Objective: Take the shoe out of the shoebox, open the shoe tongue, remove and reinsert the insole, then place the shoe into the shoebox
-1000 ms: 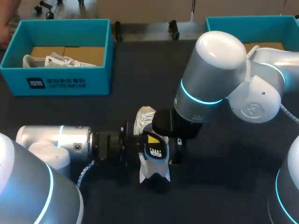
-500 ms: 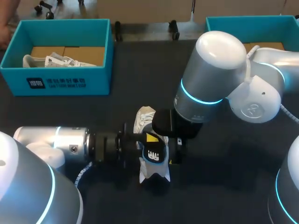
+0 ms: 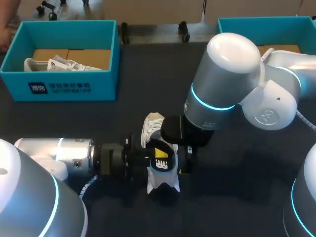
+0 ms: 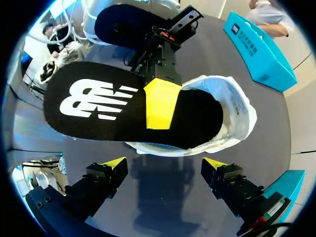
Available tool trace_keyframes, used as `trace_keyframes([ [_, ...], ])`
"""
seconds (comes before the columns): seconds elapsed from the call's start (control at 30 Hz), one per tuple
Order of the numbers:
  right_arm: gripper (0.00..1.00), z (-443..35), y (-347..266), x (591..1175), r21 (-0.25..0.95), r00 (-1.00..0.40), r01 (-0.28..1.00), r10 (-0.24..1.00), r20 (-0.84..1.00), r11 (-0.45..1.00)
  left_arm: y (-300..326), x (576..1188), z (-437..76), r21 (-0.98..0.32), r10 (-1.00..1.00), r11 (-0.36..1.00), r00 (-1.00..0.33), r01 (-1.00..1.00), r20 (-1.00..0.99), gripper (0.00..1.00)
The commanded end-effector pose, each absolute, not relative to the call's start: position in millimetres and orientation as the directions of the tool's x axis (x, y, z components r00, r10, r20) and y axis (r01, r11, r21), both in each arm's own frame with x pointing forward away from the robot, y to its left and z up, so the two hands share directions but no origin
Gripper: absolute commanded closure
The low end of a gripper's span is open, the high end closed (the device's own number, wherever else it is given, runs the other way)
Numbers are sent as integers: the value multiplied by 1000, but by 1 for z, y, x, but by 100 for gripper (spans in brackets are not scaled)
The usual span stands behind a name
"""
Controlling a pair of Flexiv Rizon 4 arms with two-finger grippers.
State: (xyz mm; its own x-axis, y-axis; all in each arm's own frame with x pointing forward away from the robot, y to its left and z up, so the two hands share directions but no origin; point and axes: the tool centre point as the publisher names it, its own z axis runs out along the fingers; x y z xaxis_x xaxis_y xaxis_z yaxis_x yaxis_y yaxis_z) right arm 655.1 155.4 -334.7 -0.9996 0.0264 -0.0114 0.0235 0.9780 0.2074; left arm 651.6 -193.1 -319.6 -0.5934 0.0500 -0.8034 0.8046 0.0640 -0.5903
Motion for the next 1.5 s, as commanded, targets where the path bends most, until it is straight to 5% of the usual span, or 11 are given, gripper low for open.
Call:
trace_keyframes([
  [0.03, 0, -336, 156, 654, 205, -1000, 25, 28, -14, 978, -198, 658, -325, -584, 39, 83, -589, 807, -807, 100],
  [0.7, 0, -336, 156, 654, 205, -1000, 25, 28, -14, 978, -193, 682, -340, -557, 27, 160, -568, 815, -823, 100],
  [0.87, 0, -336, 156, 654, 205, -1000, 25, 28, -14, 978, -191, 676, -334, -569, 27, 142, -578, 810, -816, 81],
  [1.03, 0, -336, 156, 654, 205, -1000, 25, 28, -14, 978, -189, 671, -329, -575, 24, 131, -582, 808, -813, 75],
  [1.3, 0, -336, 156, 654, 205, -1000, 25, 28, -14, 978, -191, 657, -321, -574, 28, 90, -578, 814, -815, 80],
  [1.5, 0, -336, 156, 654, 205, -1000, 25, 28, -14, 978, -194, 651, -320, -560, 36, 74, -563, 825, -826, 100],
])
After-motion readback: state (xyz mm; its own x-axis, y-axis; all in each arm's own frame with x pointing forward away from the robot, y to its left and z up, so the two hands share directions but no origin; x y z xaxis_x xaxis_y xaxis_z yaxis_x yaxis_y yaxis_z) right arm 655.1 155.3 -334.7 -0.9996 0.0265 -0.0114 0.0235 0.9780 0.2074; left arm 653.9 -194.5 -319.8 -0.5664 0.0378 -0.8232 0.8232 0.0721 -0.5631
